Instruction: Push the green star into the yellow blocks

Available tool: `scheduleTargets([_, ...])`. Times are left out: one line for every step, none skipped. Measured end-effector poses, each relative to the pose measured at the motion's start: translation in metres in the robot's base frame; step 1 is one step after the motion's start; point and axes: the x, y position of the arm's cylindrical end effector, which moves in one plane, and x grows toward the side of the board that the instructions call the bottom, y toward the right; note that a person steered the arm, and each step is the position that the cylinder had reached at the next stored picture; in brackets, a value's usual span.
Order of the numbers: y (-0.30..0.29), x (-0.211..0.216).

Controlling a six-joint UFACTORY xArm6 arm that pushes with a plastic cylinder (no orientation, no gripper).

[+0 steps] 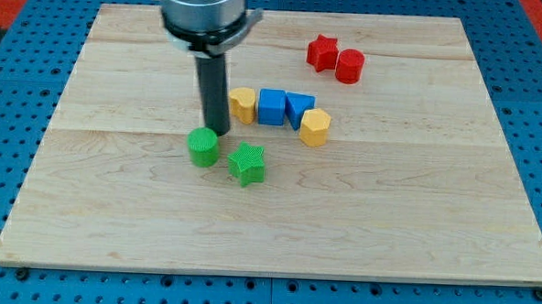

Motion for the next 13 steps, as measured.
scheduleTargets([0.003,0.016])
scheduleTargets([-0.047,-0.005])
scheduleTargets([-0.064,0.019])
scheduleTargets([-0.058,0.053])
scheduleTargets([-0.035,0.06])
scheduleTargets([0.014,0.06])
scheduleTargets([-0.028,0.039])
scheduleTargets([-0.013,0.023])
scheduleTargets([0.011,0.028])
scheduleTargets([0.014,0.02])
scheduleTargets([0.093,0.019])
scheduleTargets([0.09,-0.009])
scheduleTargets([0.107,-0.001])
